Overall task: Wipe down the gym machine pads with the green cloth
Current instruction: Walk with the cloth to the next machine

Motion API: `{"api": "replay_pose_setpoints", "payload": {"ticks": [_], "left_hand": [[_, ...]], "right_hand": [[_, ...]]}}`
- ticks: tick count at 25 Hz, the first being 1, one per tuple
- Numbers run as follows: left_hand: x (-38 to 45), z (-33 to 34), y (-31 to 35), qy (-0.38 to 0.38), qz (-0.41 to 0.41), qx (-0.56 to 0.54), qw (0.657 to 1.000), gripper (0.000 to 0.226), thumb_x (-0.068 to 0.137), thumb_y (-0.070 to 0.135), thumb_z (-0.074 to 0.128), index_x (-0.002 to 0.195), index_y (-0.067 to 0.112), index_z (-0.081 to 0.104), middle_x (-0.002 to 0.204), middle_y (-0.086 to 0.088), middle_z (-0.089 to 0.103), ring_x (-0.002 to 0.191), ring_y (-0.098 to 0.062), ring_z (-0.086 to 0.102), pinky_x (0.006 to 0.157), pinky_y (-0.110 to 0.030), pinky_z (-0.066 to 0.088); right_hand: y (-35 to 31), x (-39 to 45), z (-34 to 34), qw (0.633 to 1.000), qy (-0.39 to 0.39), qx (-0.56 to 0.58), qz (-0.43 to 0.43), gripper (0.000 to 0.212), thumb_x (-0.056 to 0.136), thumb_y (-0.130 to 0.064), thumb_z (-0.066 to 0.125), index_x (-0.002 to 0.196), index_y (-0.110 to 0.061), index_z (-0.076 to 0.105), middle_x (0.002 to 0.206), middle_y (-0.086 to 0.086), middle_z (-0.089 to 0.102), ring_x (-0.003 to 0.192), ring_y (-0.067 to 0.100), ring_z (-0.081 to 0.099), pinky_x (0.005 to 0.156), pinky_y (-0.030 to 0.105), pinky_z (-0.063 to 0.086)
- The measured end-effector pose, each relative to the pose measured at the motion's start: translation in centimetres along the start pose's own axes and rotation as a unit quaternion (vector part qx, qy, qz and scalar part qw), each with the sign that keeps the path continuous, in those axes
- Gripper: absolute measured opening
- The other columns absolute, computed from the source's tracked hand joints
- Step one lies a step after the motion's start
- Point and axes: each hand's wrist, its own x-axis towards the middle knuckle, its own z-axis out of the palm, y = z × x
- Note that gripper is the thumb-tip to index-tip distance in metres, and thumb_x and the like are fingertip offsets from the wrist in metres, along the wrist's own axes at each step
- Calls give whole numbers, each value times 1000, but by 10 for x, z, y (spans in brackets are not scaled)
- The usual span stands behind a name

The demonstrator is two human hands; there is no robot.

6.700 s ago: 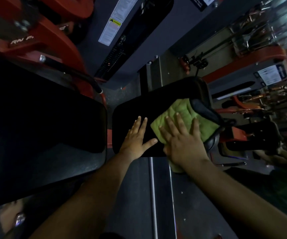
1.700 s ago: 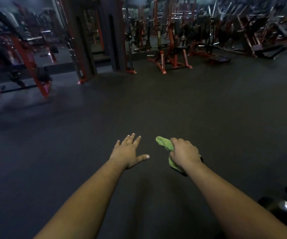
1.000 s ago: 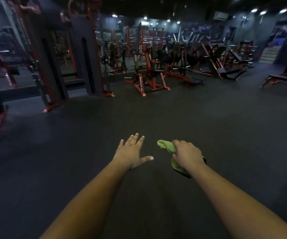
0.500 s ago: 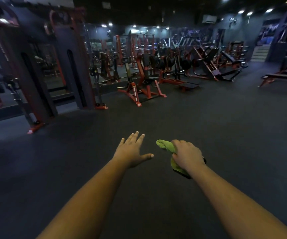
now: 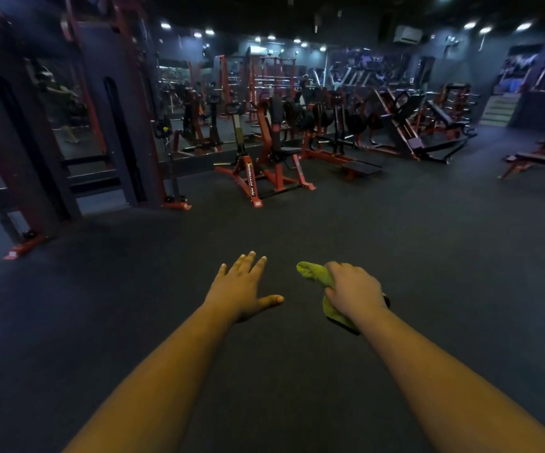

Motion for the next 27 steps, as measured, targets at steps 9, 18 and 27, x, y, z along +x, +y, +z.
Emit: {"api": "replay_pose_setpoints", "payload": {"ticks": [9,18,27], "left_hand": [[282,-17,-61,-19,43,-16,999,103,86,82,41,162,28,-5,170,0,-7,157,-20,-4,127,-51,6],[556,-10,-85,-27,41,36,998,103,87,81,41,161,30,-10,170,0,-12,157,-20,-6,127,-50,3],[828,-11,-139,-29,-1,22,999,103,87,81,42,161,30,-9,170,1,-11,157,-19,-6,127,-49,3]], "right_hand": [[26,251,32,999,-8,-3,53,38,93,-40,56,130,-32,49,121,-3,61,111,25,61,80,40,52],[105,513,90,998,0,33,53,36,92,-38,57,128,-33,51,118,-4,62,109,24,61,79,39,51],[126,817,129,1000,-8,30,1,39,93,-38,58,130,-31,50,121,-3,60,111,26,60,81,41,52]]}}
